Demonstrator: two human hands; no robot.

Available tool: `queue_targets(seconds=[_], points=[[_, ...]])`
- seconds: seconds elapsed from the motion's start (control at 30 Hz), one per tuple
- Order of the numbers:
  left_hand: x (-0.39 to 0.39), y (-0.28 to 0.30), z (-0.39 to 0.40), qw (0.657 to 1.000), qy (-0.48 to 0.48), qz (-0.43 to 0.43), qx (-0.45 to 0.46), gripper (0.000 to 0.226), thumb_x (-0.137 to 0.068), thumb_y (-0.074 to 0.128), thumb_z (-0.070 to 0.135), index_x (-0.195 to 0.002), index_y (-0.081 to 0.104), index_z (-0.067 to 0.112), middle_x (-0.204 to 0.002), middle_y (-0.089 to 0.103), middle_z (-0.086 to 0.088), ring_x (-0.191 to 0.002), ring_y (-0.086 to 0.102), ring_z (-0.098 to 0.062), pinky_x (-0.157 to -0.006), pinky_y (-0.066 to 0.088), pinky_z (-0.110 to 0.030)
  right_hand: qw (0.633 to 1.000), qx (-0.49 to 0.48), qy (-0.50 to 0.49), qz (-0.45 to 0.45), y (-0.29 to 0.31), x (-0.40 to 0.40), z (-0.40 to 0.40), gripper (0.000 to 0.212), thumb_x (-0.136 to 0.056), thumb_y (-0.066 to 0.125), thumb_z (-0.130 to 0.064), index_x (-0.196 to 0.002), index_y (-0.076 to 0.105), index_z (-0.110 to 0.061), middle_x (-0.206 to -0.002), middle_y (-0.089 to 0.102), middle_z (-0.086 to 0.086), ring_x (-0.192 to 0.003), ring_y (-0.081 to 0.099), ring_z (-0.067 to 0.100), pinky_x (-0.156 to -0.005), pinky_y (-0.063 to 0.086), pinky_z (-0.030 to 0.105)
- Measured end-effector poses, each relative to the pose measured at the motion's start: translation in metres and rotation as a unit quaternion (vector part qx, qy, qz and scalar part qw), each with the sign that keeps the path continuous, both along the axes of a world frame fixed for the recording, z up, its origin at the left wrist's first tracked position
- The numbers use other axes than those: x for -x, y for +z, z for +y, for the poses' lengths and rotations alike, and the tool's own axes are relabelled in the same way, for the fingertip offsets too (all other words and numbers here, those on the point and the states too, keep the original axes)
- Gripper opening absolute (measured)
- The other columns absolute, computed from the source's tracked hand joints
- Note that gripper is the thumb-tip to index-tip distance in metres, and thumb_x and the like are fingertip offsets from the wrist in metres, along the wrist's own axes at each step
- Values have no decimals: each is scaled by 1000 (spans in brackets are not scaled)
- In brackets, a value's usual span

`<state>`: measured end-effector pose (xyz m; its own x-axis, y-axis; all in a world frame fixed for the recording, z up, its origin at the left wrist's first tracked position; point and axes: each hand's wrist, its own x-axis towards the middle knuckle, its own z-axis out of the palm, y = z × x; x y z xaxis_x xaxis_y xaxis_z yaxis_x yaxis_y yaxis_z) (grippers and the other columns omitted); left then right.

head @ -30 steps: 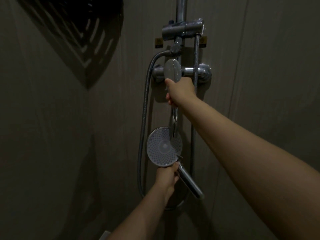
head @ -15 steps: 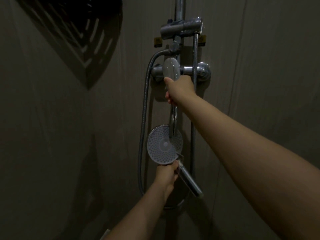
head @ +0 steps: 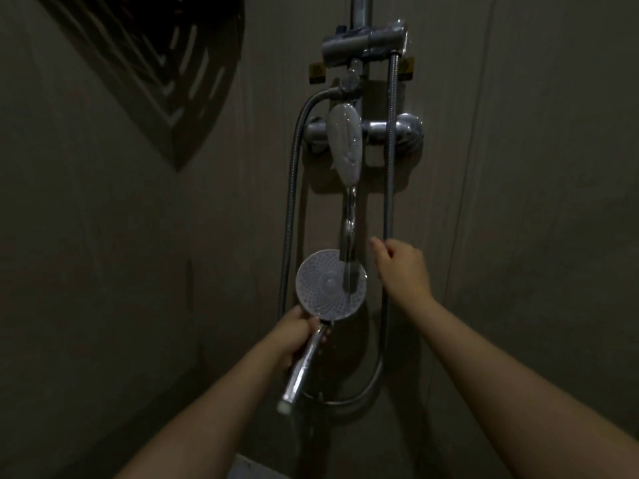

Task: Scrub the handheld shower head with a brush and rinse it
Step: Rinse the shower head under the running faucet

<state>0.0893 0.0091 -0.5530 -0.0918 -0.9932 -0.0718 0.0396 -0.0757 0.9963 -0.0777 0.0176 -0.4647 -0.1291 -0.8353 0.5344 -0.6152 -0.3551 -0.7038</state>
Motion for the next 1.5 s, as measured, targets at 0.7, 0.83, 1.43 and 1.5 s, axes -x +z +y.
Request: queue_targets(seconds=[0.7,0.83,1.43,1.5], points=[[38,-13,22,895,226,-363,128,84,-86,55,46,-150,9,15,-159,-7,-2,-146,-8,-23,-118,4,-49,865,-189,59,-460,-77,-38,-1,16,-92,51,-13,-107,54,-14,-99,61,6,-84,62,19,-68,52,30],[53,1,26,930,351,-33,99,96,-78,70,14,-150,7,21,-156,-9,2,-144,11,-25,-113,30,-39,853,-159,100,-487,-88,-47,8,18,-93,48,-10,-109,55,-13,-97,63,5,-82,62,16,-67,53,28],[25,-22,16,982,165,85,-21,28,-94,49,20,-118,60,12,-111,65,-10,-95,64,-22,-75,55,-33,979,-195,8,-65,-89,-26,-17,30,-93,48,-33,-97,59,-6,-102,65,16,-86,60,23,-76,50,35],[35,-27,20,969,181,162,-47,27,-93,49,19,-118,59,13,-110,66,-11,-98,64,-26,-85,55,-42,987,-156,-31,25,-83,-28,-18,35,-98,38,-31,-95,61,-4,-99,66,18,-88,61,28,-76,48,36]])
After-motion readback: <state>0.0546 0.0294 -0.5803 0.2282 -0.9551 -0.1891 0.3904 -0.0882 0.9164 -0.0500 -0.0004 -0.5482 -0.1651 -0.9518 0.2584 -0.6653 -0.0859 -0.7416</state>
